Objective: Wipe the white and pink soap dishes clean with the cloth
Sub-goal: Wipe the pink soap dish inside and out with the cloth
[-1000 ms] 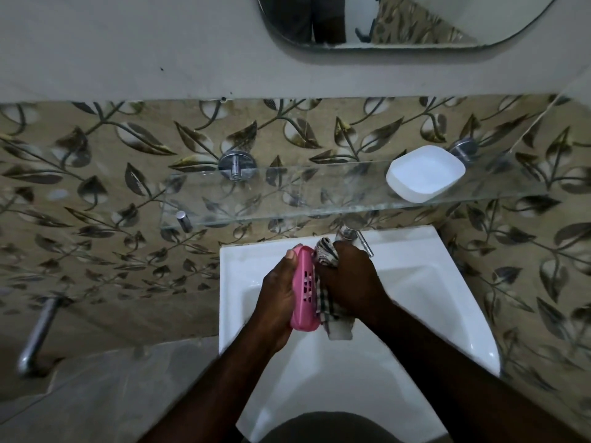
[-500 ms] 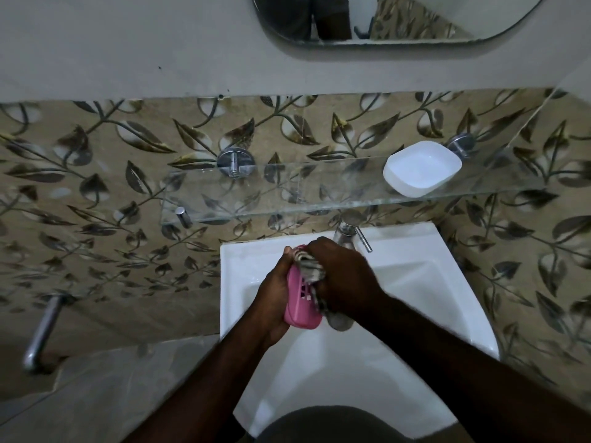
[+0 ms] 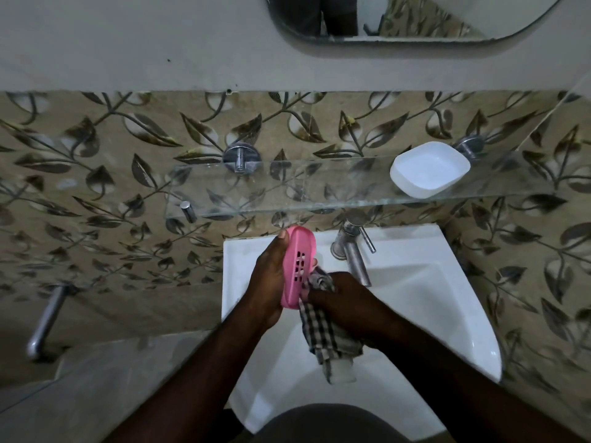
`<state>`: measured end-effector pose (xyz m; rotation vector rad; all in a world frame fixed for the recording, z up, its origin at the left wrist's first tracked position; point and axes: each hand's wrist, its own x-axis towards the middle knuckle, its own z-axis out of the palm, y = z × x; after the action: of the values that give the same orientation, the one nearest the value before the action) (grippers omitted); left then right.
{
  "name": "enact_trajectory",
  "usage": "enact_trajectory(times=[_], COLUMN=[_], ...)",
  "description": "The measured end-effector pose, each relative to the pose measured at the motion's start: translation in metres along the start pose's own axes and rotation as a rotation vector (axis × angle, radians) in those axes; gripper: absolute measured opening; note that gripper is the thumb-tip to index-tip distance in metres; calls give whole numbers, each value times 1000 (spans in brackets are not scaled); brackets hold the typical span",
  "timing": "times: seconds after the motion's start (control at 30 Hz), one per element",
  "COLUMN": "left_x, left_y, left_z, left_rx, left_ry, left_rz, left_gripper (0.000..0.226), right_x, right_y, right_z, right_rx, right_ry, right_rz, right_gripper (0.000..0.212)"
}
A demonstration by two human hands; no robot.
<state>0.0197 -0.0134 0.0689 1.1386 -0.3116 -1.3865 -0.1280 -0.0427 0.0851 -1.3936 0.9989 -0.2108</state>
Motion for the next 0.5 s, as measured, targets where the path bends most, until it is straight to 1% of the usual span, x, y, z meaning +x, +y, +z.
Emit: enact_trajectory(times=[0.03, 0.07, 0.13, 0.17, 0.23, 0.3, 0.33, 0.37, 0.4, 0.43, 0.47, 0.5], left_x=[1, 3, 3, 3, 1, 1, 2, 3, 3, 3, 2, 1], left_y=[4, 7, 10, 10, 7, 3, 1, 0, -2, -3, -6, -8], left_z=[0, 0, 1, 3, 6, 4, 1, -2, -4, -3, -2, 2], left_rx=[-48, -100, -178, -200, -249, -271, -274, -267, -250, -225, -201, -186], left_ry=[-16, -31, -62, -74, -105, -127, -139, -146, -148, -149, -153, -164], left_rz=[-37, -81, -138, -150, -168, -187, -195, -199, -201, -202, -210, -224], left_gripper=[73, 74, 75, 75, 71, 71, 72, 74, 74, 72, 69, 65], right_x=[-1, -1, -1, 1, 5, 5, 2, 1, -1, -1, -1, 0], right_y=[-3, -8, -19, -23, -25, -24, -23, -21, -22, -21, -22, -22], right_z=[-1, -2, -7, -10, -17, -23, -26, -29, -31, -32, -28, -21], right_rx=[137, 297, 549, 619, 659, 622, 588, 543, 452, 297, 96, -90], right_ry=[-14, -25, 8, 60, 186, 242, 243, 253, 291, 360, 438, 478], right_rz=[-1, -1, -14, -26, -31, -22, -34, -64, -109, -158, -224, -300], right_gripper=[19, 18, 24, 26, 30, 31, 26, 22, 25, 28, 27, 22])
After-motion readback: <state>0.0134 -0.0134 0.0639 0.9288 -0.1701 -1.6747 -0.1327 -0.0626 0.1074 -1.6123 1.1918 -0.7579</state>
